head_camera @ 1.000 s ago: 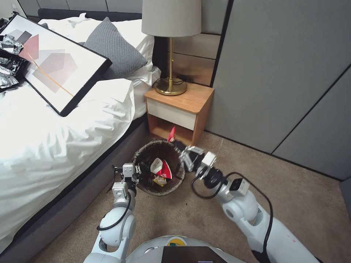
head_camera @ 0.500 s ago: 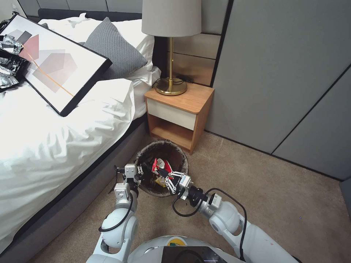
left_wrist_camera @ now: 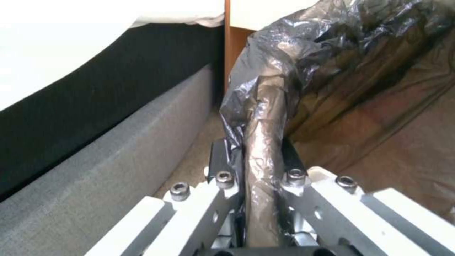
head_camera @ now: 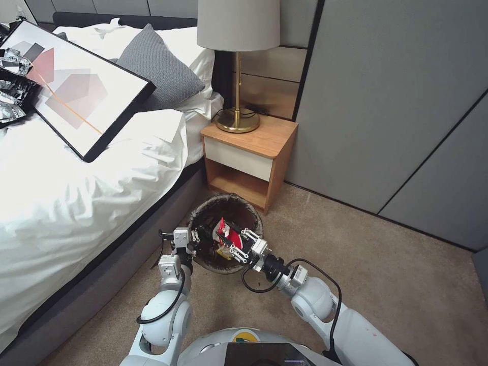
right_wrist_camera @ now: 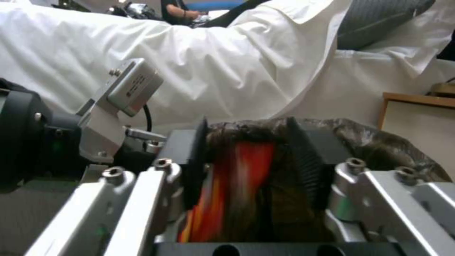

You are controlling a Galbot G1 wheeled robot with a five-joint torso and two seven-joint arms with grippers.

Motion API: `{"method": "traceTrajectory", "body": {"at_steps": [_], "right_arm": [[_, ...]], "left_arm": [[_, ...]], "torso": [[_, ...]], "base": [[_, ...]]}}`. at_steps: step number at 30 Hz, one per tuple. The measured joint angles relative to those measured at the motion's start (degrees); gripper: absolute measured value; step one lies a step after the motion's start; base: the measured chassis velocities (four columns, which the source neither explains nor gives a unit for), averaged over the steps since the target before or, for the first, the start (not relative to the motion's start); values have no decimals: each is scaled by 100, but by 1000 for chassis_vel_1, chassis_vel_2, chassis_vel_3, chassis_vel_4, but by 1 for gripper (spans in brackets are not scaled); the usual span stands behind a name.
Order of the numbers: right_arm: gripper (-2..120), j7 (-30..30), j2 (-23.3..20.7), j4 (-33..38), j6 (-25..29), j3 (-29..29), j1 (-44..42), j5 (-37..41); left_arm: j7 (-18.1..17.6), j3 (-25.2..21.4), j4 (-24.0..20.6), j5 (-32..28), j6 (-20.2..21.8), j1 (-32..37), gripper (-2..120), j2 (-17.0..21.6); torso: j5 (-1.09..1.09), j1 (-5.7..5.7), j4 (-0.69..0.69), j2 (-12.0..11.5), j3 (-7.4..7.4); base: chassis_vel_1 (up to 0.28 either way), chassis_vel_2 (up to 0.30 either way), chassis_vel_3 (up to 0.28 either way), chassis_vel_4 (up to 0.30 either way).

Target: Pick up the trash bin, then pick up the garbage from the floor and place it into the trash bin.

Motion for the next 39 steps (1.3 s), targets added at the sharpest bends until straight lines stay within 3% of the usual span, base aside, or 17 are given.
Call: {"method": "traceTrajectory", "body": {"at_steps": [10,12,14,20,23,24,27,30,34,39], "right_arm": [[83,41,-11,72,-3,71,24,34],[84,44,-12,79,-3,74,24,35],[96,68,-25,144,-4,97,13,43],[100,245,51,556,75,307,-100,-156],[100,912,278,1170,-54,814,-405,-758],[100,912,278,1170,-54,814,-405,-758],[100,1766,615,1623,-329,1499,-928,-1209],[100,2239,842,1826,-465,1847,-1314,-1295],[100,2749,1180,1867,-490,2223,-1804,-1408],[100,2826,1474,1684,-285,2561,-2160,-1449]], "left_arm": [[6,10,-5,23,2,15,3,5],[5,10,-5,23,2,13,3,5],[6,13,2,24,4,5,3,5],[6,11,39,24,5,-3,3,5],[6,-36,84,18,5,-34,3,5],[6,-36,84,18,5,-34,3,5],[-2,-105,110,-27,5,-77,3,26],[-5,-140,113,-48,5,-101,3,39],[-18,-173,113,-85,5,-111,3,48],[-24,-223,113,-141,4,-141,3,63]], "torso": [[0,0,0,0,0],[0,0,0,0,0],[0,0,0,0,0],[0,0,0,0,0],[0,0,1,0,0],[0,0,1,0,0],[0,0,-1,0,0],[-1,0,-1,0,0],[0,0,-1,0,0],[0,0,-1,0,0]], "base": [[0,0,0,0],[0,0,0,0],[0,0,0,0],[0,0,0,0],[0,0,0,0],[0,0,0,0],[0,0,0,0],[0,0,0,0],[0,0,0,0],[0,0,0,0]]}}
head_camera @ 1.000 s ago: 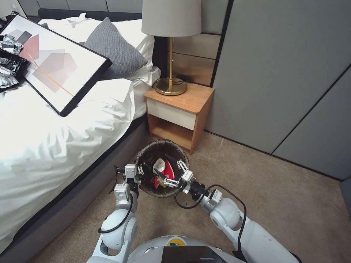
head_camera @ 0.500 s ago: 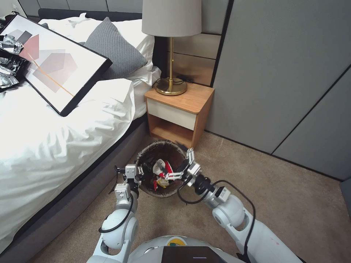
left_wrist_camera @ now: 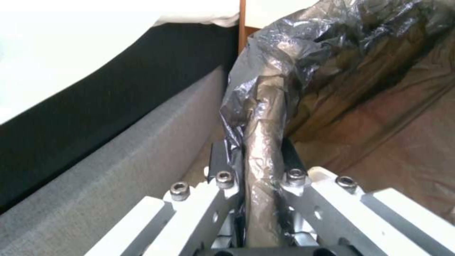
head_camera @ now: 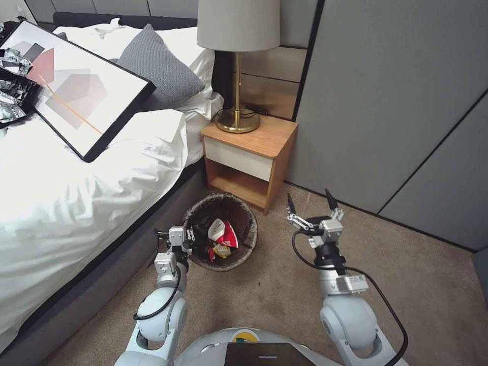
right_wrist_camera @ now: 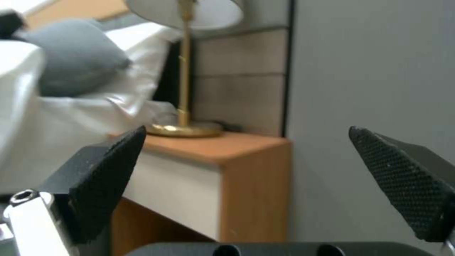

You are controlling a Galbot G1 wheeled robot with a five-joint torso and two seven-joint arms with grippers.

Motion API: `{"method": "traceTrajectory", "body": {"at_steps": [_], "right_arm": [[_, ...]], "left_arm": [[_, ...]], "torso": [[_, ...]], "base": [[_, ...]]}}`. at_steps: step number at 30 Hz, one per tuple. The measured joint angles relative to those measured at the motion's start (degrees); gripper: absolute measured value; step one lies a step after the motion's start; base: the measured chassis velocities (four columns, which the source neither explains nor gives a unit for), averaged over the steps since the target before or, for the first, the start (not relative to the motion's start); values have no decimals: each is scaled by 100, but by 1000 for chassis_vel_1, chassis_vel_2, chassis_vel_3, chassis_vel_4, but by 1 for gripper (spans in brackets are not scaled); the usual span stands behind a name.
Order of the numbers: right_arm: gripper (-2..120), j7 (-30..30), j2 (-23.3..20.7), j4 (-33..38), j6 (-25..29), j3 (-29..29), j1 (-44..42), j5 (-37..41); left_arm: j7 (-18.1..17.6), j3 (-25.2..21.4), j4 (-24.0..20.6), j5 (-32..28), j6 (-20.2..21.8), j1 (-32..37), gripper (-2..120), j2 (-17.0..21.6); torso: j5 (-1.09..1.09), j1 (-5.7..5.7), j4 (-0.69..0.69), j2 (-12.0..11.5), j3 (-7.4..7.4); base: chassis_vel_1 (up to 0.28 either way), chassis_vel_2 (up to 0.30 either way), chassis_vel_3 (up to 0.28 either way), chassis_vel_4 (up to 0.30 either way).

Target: Pick up the trash bin, then pick up the garbage from the floor and place it into the trash bin.

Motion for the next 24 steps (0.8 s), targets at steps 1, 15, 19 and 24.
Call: {"method": "traceTrajectory", "body": {"at_steps": [1,15,19,24], "right_arm": [[100,12,55,-45,23,67,-52,7],[100,-3,125,-275,144,125,59,43],[100,-31,114,-275,104,129,123,48],[100,-42,104,-275,67,142,187,64]], "left_arm": [[-5,-15,-2,-23,0,-6,3,14],[-17,-11,-123,-140,34,34,3,34],[-13,-4,-146,-134,33,48,3,30],[-9,3,-168,-122,31,64,3,29]], "torso": [[0,0,1,0,0],[0,0,1,0,0],[0,0,1,0,0],[0,0,1,0,0]], "base": [[0,0,0,0],[0,0,0,0],[7,7,14,6],[40,56,52,49]]}}
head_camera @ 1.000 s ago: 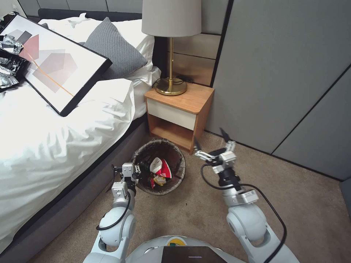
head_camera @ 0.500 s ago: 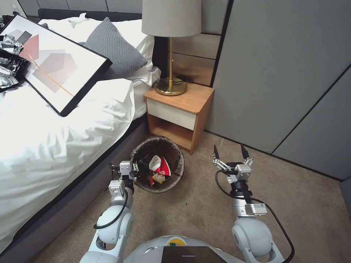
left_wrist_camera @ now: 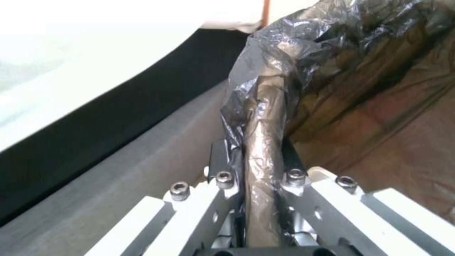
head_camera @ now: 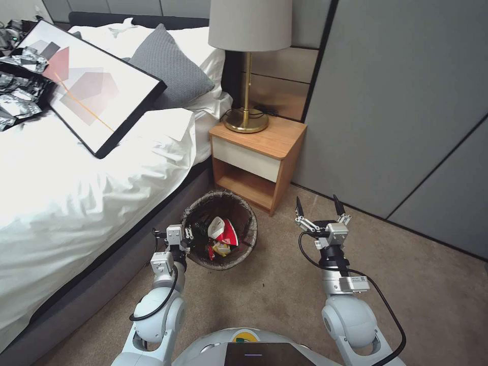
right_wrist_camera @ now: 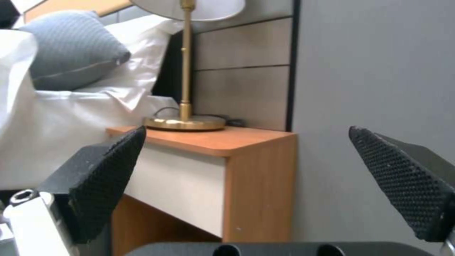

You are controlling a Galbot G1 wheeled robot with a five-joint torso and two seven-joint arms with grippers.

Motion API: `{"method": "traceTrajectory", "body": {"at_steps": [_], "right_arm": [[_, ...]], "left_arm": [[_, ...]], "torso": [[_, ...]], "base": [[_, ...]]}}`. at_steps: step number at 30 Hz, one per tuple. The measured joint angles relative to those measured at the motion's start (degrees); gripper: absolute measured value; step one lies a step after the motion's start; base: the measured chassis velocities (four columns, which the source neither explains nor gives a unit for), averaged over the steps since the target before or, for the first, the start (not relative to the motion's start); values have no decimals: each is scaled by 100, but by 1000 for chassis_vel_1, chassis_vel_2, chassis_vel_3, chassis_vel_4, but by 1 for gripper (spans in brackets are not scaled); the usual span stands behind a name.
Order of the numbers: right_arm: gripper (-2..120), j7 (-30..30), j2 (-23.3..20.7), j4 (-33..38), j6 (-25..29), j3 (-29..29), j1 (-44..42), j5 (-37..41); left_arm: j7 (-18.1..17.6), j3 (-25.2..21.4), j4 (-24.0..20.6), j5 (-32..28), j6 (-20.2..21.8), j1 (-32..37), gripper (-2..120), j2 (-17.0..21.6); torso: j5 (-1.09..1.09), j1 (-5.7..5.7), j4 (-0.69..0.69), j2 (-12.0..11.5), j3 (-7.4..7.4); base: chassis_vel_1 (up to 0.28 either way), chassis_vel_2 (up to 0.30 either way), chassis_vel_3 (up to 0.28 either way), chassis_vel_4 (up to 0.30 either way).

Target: Pick up the trash bin, then pick up the garbage from the floor and place it into the trash bin.

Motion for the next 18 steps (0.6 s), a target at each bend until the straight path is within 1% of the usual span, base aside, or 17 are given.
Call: {"method": "traceTrajectory", "body": {"at_steps": [10,18], "right_arm": [[100,-7,14,-14,-7,20,32,6],[100,-30,14,-15,-4,43,42,6]], "left_arm": [[4,-10,-49,4,-11,38,3,1],[5,-6,-65,13,-22,56,3,-2]], "torso": [[0,0,-1,0,0],[0,0,0,0,0]], "base": [[76,84,88,71],[105,118,114,118]]}}
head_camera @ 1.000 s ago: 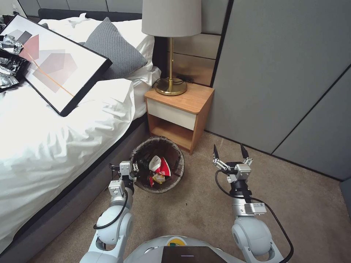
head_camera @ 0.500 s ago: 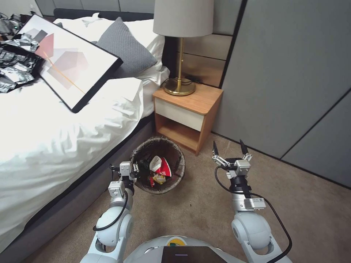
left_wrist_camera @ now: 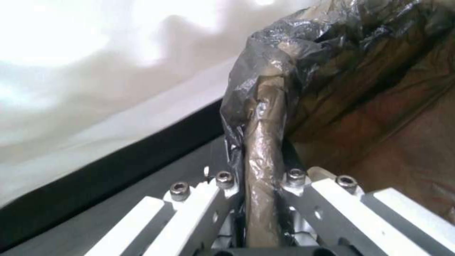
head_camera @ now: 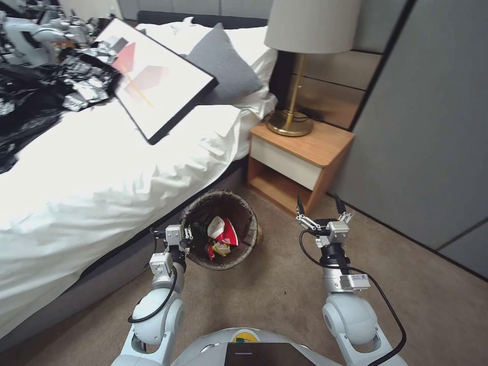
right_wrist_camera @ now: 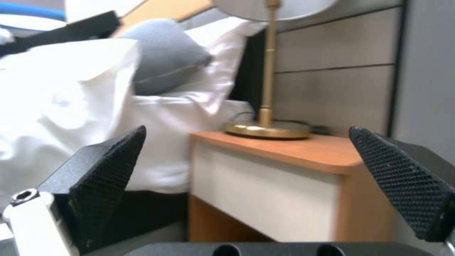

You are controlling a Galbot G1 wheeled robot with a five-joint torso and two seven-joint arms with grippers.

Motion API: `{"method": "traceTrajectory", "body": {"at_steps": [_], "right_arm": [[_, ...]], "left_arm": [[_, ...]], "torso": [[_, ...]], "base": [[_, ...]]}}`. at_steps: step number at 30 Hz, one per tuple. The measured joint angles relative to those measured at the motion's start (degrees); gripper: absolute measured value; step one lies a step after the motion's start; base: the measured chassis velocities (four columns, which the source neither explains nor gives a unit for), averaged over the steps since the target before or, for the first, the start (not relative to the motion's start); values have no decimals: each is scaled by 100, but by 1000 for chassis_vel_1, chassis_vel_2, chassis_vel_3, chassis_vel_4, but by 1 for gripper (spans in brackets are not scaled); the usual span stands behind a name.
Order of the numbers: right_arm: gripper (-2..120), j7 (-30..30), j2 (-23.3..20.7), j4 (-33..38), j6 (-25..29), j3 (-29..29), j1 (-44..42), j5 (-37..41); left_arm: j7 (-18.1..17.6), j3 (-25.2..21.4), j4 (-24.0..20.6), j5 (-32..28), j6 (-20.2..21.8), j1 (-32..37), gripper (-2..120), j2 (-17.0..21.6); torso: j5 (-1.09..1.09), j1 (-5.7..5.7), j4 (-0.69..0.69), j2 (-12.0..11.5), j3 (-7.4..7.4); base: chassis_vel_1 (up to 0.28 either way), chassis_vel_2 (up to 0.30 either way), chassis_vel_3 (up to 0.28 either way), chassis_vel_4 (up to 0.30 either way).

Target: Pick up the trash bin, then pick up the garbage from the floor and place it into the trash bin.

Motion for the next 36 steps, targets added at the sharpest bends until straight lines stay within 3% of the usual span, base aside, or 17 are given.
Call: {"method": "traceTrajectory", "body": {"at_steps": [23,36], "right_arm": [[100,-67,-37,-124,-92,-22,170,24],[100,-6,-163,-454,-935,146,547,619]], "left_arm": [[72,90,101,78,-131,8,4,-6],[51,135,106,97,-133,7,4,3]], "torso": [[-2,0,-1,0,0],[0,0,-1,0,0]], "base": [[116,115,118,122],[3,4,4,4]]}}
